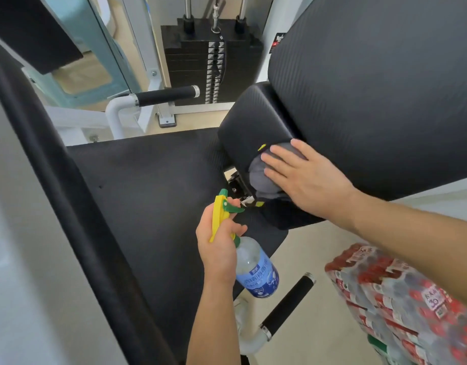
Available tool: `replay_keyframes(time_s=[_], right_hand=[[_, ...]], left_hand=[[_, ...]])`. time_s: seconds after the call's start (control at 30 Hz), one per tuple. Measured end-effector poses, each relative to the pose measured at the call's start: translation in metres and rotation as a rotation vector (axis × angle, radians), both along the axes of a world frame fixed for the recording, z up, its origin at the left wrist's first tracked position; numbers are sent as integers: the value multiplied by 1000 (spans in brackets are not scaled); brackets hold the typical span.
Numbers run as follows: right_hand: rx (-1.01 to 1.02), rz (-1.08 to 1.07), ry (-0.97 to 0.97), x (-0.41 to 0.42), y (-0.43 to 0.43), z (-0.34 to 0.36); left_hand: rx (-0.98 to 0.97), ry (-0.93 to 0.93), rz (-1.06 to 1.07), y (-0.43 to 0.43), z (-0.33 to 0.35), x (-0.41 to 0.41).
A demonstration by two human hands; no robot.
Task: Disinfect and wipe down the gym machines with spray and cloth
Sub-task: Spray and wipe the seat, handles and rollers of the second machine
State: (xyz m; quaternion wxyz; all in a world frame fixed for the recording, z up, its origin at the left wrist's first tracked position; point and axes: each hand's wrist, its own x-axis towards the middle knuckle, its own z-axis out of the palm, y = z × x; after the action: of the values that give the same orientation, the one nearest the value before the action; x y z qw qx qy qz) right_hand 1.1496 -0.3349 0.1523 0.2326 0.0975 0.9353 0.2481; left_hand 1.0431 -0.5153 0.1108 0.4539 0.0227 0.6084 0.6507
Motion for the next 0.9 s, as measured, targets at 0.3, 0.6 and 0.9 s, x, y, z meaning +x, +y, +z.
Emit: replay_keyframes(time_s=[0.3,0.6,0.9], right_hand=[[54,-158,76,-13,-11,-27],[-107,-82,279,124,-69,-48],[-318,-482,1043,130,-103,-53]], left_hand=[[-5,20,-39,-5,-2,13],[5,47,-152,-21,4,38],[-22,165,-257,-33,11,86]])
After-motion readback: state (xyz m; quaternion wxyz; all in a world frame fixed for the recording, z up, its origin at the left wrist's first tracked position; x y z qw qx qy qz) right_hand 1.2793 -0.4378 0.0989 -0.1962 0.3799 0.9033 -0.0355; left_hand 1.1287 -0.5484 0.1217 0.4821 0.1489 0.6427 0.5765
